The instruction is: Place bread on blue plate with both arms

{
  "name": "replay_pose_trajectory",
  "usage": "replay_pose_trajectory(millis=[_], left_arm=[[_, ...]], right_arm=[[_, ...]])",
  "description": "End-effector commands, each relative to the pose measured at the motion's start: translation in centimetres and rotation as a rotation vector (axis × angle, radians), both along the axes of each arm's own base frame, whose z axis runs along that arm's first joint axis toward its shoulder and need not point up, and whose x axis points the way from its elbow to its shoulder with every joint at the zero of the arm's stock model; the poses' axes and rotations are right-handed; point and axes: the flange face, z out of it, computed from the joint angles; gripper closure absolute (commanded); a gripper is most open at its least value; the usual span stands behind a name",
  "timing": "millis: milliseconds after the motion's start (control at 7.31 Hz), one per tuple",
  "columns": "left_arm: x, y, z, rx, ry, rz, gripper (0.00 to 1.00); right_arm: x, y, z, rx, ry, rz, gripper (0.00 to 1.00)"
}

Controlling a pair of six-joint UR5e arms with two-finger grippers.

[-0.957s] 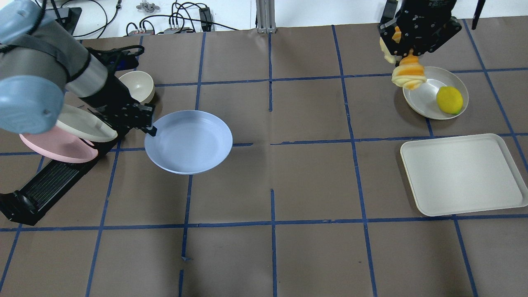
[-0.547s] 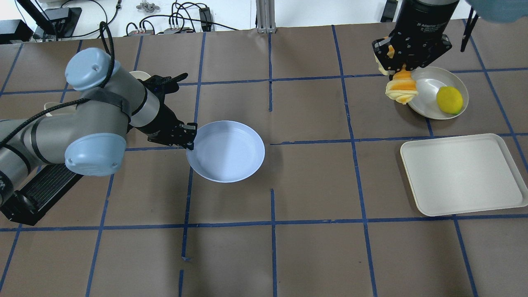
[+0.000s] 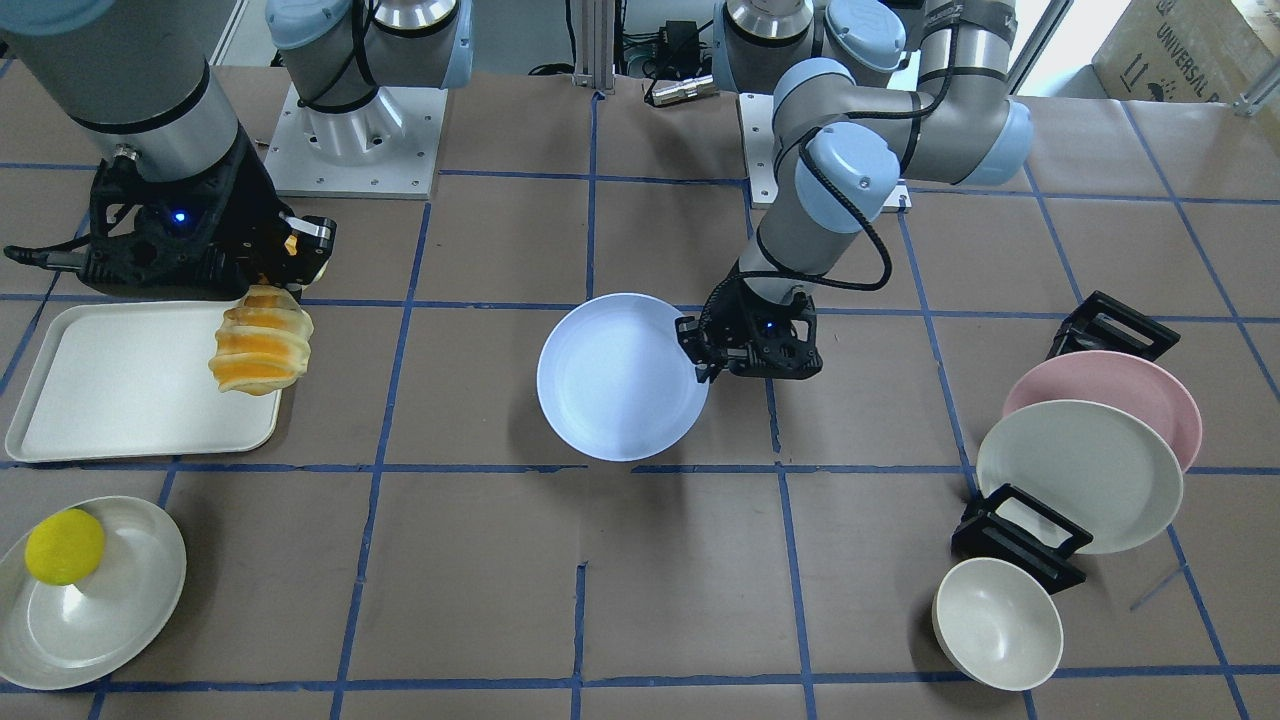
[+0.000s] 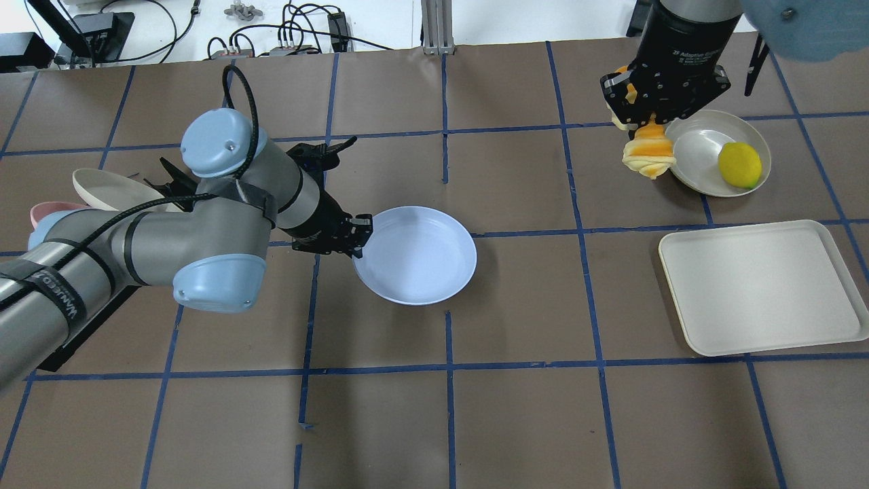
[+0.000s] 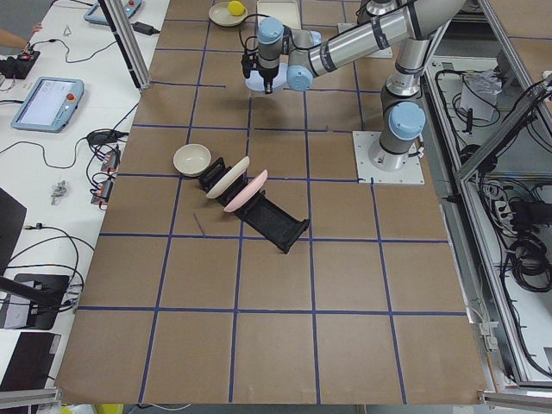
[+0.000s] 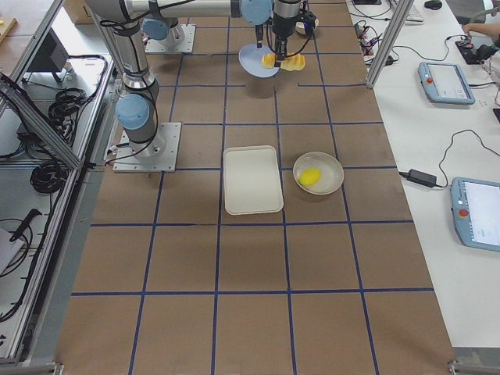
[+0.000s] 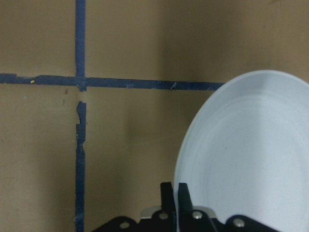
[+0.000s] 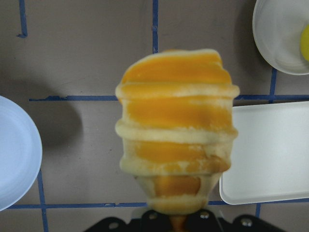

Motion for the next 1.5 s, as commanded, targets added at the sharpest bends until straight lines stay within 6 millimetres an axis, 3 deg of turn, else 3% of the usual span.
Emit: replay_pose_trajectory(millis=[0,547,821,1094,1368], left_arm=[[-4.0,-0.2,-2.3,-0.03,0.013,0.045,0.98],[-4.4,-0.3,-3.0,-0.029,0.006,0.07,0.98],[-4.6,-0.3,-3.0,-0.027,0.014,0.073,0.97],[-5.4,-0.2,-2.8,-0.051,0.021,0.071,0.97],[-5.4,-0.2,-2.7,-0.064,0.026,0.071,0.97]], right_arm=[[0.0,-0.5,-0.1,-0.026,0.007,0.004,0.91],[0.2,-0.4,-0.5,-0.019,-0.002,-0.004,0.9],[3.0,1.0,-2.2,0.003,0.004,0.04,0.9],[5.9,1.3,-2.3,-0.038,0.008,0.073,0.9],[5.9,1.4,-2.5,-0.038,0.008,0.074,0.9]])
